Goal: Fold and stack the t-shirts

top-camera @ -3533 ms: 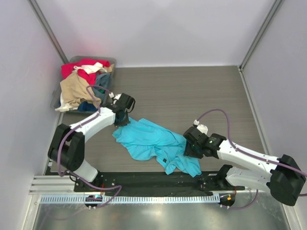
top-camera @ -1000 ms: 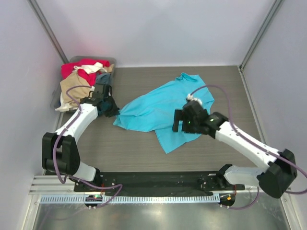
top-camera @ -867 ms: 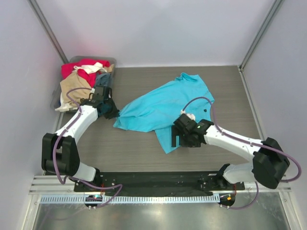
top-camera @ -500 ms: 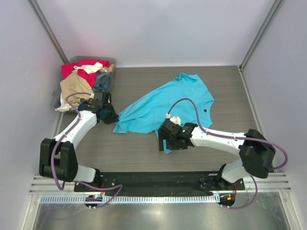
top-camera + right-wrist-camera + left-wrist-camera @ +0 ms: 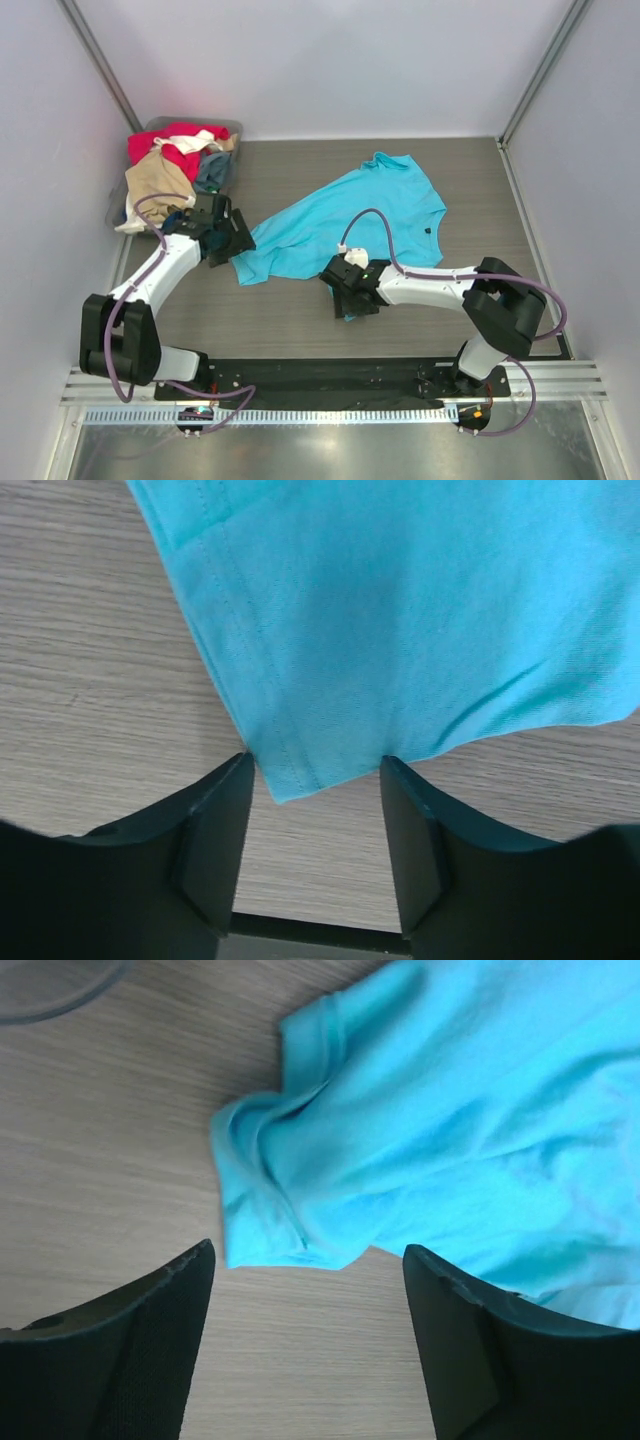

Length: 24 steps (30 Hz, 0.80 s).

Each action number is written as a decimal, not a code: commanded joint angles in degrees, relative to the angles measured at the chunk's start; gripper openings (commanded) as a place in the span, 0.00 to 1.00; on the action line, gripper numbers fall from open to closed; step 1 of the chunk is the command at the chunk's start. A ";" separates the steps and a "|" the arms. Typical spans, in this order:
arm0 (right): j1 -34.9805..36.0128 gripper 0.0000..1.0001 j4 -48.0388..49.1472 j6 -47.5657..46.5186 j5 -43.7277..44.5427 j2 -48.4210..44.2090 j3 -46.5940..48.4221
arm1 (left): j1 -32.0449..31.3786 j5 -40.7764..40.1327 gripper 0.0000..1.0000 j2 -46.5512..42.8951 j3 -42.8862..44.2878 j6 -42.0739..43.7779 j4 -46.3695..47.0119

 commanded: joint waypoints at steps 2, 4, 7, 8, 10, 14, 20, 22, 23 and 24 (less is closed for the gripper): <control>0.40 0.56 3.24 0.61 1.42 1.17 -2.98 | -0.29 -9.02 0.79 -6.06 0.21 0.01 -4.76; 0.40 0.52 3.24 0.44 1.78 0.90 -3.42 | -0.29 -10.88 0.76 -8.61 -1.55 -0.78 -5.47; 0.40 0.47 3.24 0.09 2.04 1.07 -3.95 | -0.55 -9.13 0.64 -10.29 -6.20 -3.15 -3.38; 0.40 0.47 3.24 -0.09 2.21 1.25 -3.95 | -0.90 -8.78 0.62 -10.38 -7.69 -4.28 -2.49; 0.40 0.44 3.33 -0.35 2.30 1.60 -4.04 | -2.66 -7.90 0.59 -10.12 -10.94 -5.00 0.40; 0.40 0.42 3.51 -1.32 2.48 2.57 -3.78 | -7.75 -9.03 0.58 -6.70 -11.93 -6.58 3.23; 0.32 0.33 3.68 -2.02 2.57 3.36 -3.60 | -10.75 -11.93 0.55 -0.81 -10.70 -6.32 5.43; 0.32 0.32 3.77 -2.20 2.57 3.36 -3.77 | -10.75 -12.64 0.52 0.69 -10.52 -5.79 5.69; 0.23 0.31 3.77 -2.29 2.66 3.27 -4.03 | -10.75 -13.77 0.52 1.04 -10.34 -5.70 5.60; 0.31 0.31 3.77 -2.29 2.57 3.19 -4.21 | -10.84 -14.31 0.52 1.13 -10.34 -5.53 5.60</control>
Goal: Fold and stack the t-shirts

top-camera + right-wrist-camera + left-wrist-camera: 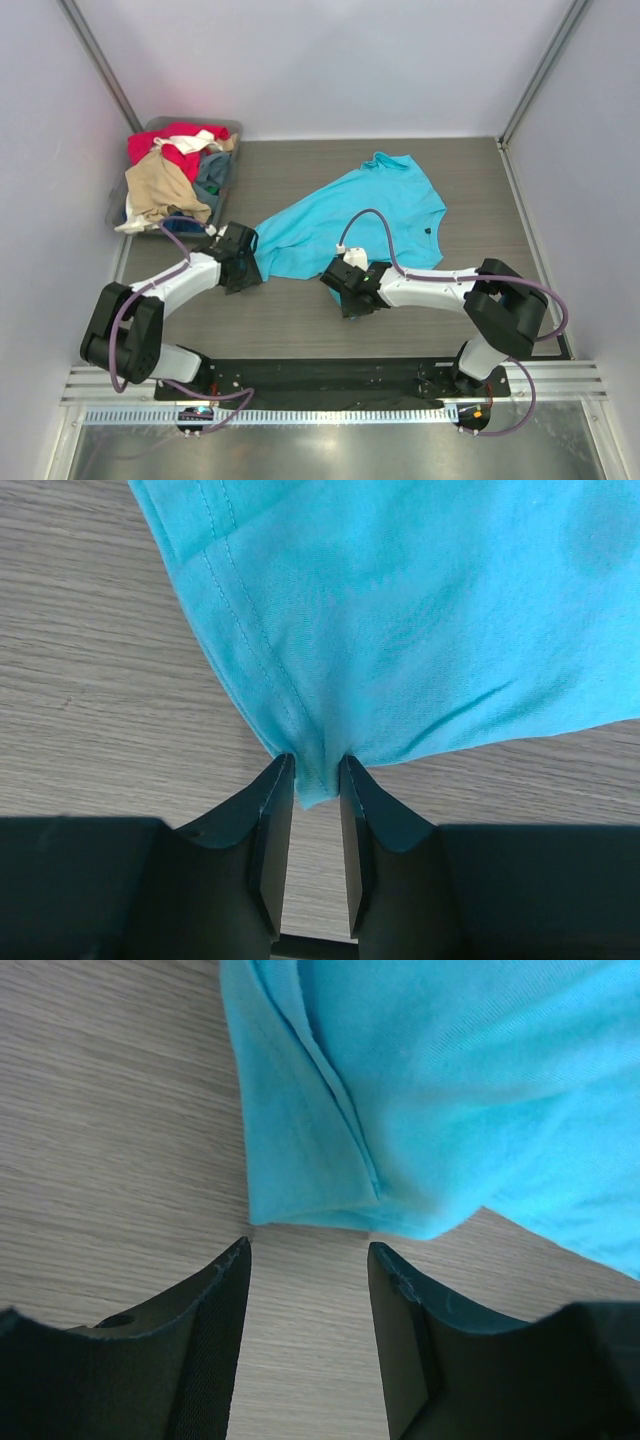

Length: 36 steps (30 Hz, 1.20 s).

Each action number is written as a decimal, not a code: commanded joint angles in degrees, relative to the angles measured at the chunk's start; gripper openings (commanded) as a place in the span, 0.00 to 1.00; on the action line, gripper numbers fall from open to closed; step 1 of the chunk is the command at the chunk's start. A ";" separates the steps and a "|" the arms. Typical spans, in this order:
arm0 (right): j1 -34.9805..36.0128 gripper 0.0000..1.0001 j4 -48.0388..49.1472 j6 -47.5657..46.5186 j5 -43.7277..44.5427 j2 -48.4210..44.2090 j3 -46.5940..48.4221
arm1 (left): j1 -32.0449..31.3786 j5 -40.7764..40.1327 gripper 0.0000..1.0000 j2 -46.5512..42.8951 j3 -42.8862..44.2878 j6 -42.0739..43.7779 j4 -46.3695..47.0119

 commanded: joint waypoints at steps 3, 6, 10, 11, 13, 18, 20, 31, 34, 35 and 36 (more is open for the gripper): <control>-0.14 0.29 2.11 -0.12 0.21 3.60 -3.45 | -0.02 -5.82 0.50 0.54 2.12 0.70 2.59; -0.23 0.28 2.20 -0.47 0.21 3.69 -3.80 | -0.11 -6.87 0.50 1.07 2.82 1.49 2.85; -0.32 0.27 2.55 -0.83 0.03 4.04 -4.07 | -0.02 -8.19 0.45 2.47 3.61 2.72 3.03; -0.23 0.27 2.55 -0.83 -0.05 4.13 -4.15 | -0.10 -8.45 0.44 3.17 3.70 3.08 3.29; -0.41 0.27 2.81 -0.91 -0.05 4.30 -4.33 | -0.02 -8.63 0.42 3.88 3.79 3.43 3.90; -0.67 0.24 3.34 -1.00 -0.32 4.57 -5.03 | -0.10 -7.76 0.34 6.42 3.52 4.04 5.92; -0.85 0.16 3.60 -1.09 -0.49 4.39 -5.56 | -0.02 -7.93 0.27 6.78 3.52 4.13 6.37; -1.29 0.01 -2.62 1.37 6.16 -9.46 -8.46 | -0.11 -4.42 0.00 -4.10 9.23 3.78 -2.76; -1.29 0.01 -12.88 2.77 12.39 -19.81 -5.48 | -0.02 -4.59 0.00 -11.83 12.74 3.43 -8.38; -1.29 0.01 -15.01 3.30 13.99 -22.48 -3.04 | -0.02 -4.59 0.00 -15.50 13.88 3.00 -9.62; -1.29 0.01 -17.12 3.48 15.83 -24.85 -1.62 | -0.10 -4.76 0.00 -17.72 14.94 2.82 -11.98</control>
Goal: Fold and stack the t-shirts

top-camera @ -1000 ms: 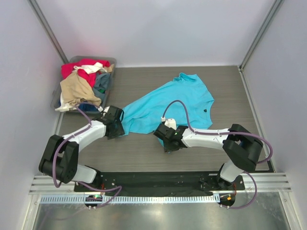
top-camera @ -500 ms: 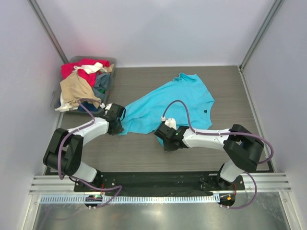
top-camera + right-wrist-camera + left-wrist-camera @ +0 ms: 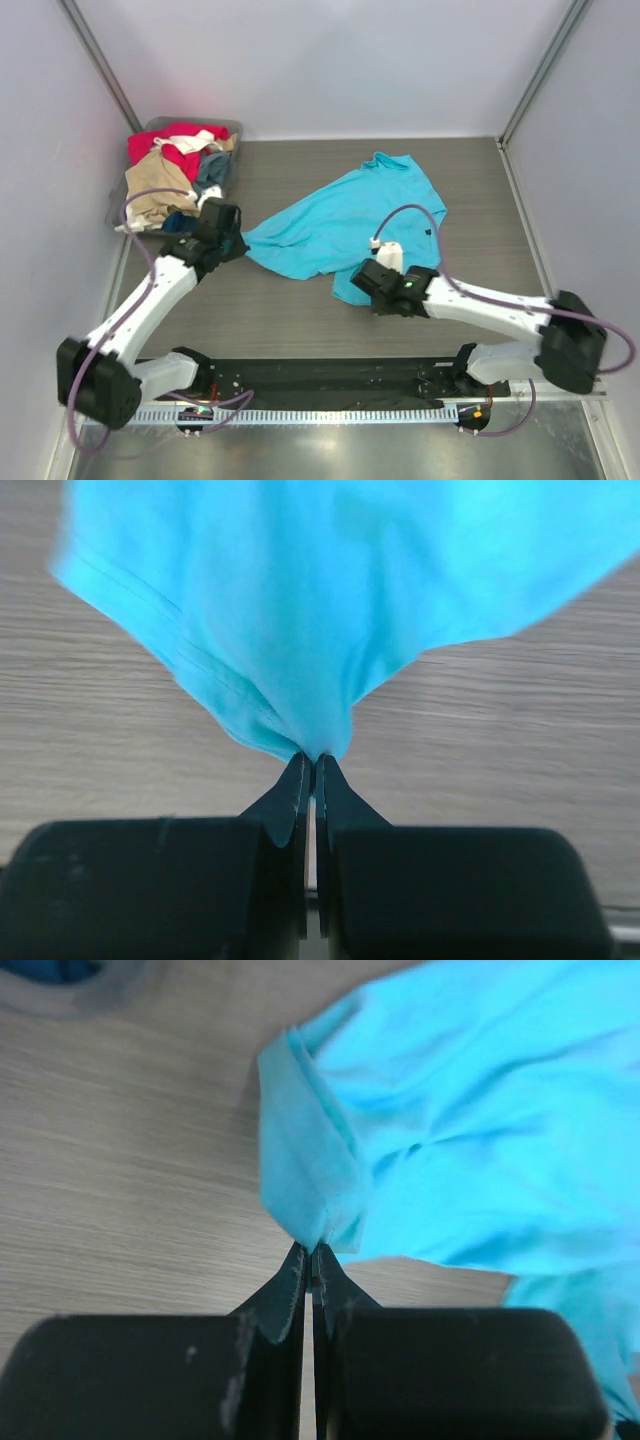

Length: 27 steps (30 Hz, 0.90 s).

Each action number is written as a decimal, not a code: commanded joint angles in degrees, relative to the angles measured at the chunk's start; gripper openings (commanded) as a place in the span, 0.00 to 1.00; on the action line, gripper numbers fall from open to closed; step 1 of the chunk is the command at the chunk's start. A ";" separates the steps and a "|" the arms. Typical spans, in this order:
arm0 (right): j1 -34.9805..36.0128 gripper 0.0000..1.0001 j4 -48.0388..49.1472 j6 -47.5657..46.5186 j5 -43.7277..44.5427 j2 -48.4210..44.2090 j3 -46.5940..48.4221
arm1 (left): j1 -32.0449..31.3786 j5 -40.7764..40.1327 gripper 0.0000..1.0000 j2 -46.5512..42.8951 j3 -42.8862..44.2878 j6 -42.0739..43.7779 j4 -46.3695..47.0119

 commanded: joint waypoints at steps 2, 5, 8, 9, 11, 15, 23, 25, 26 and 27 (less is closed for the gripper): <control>-0.17 0.01 -14.92 2.04 14.18 -16.17 10.52 | 0.03 0.46 0.00 -10.90 8.38 -1.36 -8.68; -0.17 0.01 -21.08 0.72 20.25 -23.81 19.03 | 0.03 1.60 0.00 -17.83 14.44 -1.10 -13.42; -0.17 0.01 -22.93 -2.87 25.54 -30.49 26.01 | 0.03 2.22 0.00 -21.54 21.10 0.48 -14.93; -0.17 0.01 -22.85 -4.10 28.51 -31.83 27.59 | 0.03 2.22 0.00 -24.42 22.26 1.01 -14.32; -0.17 0.01 -22.41 -8.32 30.29 -34.90 32.95 | 0.03 2.92 0.00 -26.64 26.38 3.46 -13.35; -0.17 0.01 -17.33 -16.66 32.06 -39.48 41.83 | -0.06 5.47 0.00 -30.59 34.21 8.73 -12.74; -2.19 0.01 -5.46 -37.40 24.69 -41.60 57.39 | 0.03 9.86 0.00 -33.42 43.45 13.49 -7.21; -3.86 0.01 -1.96 -41.27 22.49 -39.85 59.15 | -0.06 10.83 0.00 -32.80 44.68 13.93 -5.80; -4.30 0.01 -0.97 -44.51 24.31 -38.44 59.76 | 0.03 10.75 0.00 -31.23 45.21 14.19 -4.75; -4.22 0.01 -0.61 -45.94 25.80 -36.86 60.81 | 0.03 10.48 0.00 -30.17 45.82 14.20 -4.39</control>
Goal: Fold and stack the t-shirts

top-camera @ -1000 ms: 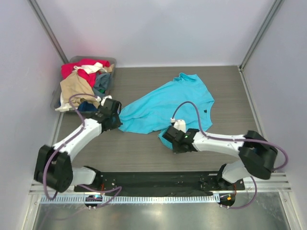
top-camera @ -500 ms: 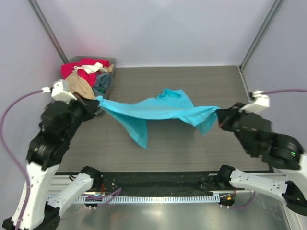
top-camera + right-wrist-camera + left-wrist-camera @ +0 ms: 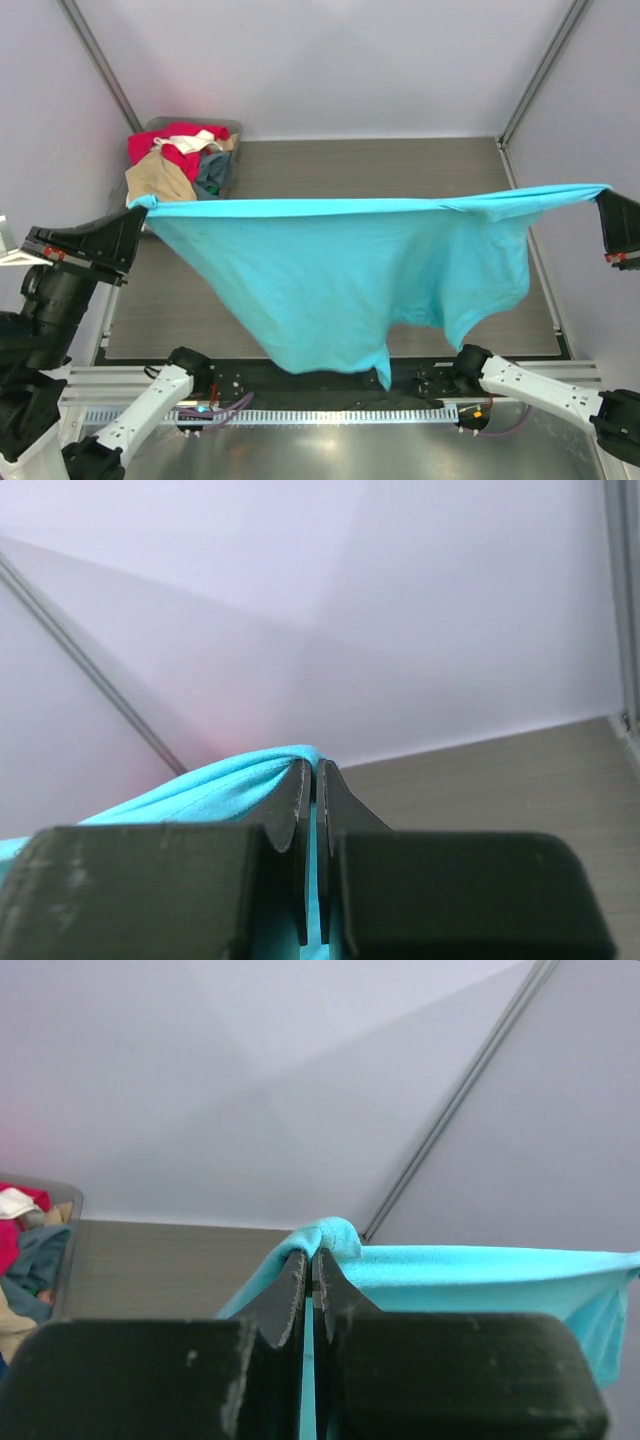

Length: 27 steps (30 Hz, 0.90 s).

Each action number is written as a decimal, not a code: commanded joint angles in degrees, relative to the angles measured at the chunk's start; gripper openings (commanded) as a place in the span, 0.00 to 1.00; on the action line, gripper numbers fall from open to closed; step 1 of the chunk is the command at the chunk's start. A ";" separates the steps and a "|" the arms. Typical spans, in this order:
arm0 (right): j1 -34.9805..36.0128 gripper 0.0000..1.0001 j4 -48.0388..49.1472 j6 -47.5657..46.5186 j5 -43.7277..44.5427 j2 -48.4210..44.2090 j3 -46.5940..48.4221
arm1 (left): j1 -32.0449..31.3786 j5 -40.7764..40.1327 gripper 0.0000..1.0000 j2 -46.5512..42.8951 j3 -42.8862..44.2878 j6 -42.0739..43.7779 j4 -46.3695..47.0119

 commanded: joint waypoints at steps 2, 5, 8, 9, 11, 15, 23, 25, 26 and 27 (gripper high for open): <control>-0.96 0.01 8.04 -15.22 10.10 10.53 5.10 | 0.16 -2.92 0.00 8.45 3.96 2.81 4.93; 0.79 0.01 14.35 -22.52 19.13 16.06 2.75 | 0.16 -5.73 0.00 17.84 7.63 0.88 3.01; 1.33 0.01 25.77 -28.41 22.15 18.36 -4.54 | 0.07 -10.55 0.00 25.42 10.72 -1.84 -1.90; 1.24 0.01 28.07 -29.47 23.03 18.98 -6.22 | 0.16 -11.44 0.00 29.80 10.73 -2.55 -2.62; -0.33 0.01 34.13 -32.11 23.30 22.04 -10.88 | 0.16 -11.63 0.00 34.83 10.04 -3.35 -2.63; -22.78 0.01 28.83 -21.96 3.81 34.74 -12.22 | 4.35 -9.10 0.00 49.32 9.85 -6.59 -1.05; -41.39 0.39 -11.75 -4.79 -11.95 99.10 58.43 | 10.45 1.56 0.97 93.44 54.55 -10.48 -25.37; -41.21 0.52 -5.52 -3.64 -14.74 94.87 43.56 | 9.48 0.41 1.00 91.30 47.72 -9.85 -21.66; -41.21 0.57 -1.57 -2.94 -15.45 88.14 36.03 | 9.39 0.67 1.00 85.10 41.64 -9.76 -17.96; -41.21 0.71 4.82 -1.11 -16.41 84.59 29.34 | 9.21 0.85 1.00 81.73 35.67 -9.94 -13.92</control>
